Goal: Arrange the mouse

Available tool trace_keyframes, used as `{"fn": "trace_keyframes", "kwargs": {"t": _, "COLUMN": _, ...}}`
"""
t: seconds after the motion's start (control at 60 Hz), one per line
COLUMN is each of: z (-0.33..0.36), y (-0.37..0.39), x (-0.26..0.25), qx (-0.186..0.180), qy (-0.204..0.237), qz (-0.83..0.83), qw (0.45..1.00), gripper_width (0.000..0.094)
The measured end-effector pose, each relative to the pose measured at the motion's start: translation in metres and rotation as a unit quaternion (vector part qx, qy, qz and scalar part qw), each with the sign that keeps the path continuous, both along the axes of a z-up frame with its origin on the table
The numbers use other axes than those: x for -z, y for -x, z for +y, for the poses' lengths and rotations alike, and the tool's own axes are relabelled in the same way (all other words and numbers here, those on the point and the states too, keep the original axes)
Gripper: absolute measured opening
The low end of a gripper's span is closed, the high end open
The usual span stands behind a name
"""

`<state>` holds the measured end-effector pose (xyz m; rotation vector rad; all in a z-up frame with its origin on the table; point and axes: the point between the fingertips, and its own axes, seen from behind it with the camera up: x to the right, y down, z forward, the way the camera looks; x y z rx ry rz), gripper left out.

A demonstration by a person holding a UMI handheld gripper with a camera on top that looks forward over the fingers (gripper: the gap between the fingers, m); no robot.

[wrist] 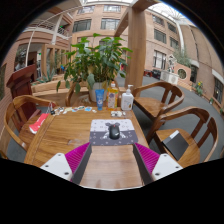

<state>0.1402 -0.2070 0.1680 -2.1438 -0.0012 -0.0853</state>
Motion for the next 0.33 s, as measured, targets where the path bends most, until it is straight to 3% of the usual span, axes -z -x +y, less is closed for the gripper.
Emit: {"fn": "trace_keyframes", "kwargs": {"t": 0.333, "z": -0.041, "y": -0.009, "x": -0.014, "qx": 0.001, "qy": -0.014, "qz": -0.015, "qw": 1.000, "gripper_width": 0.0853}}
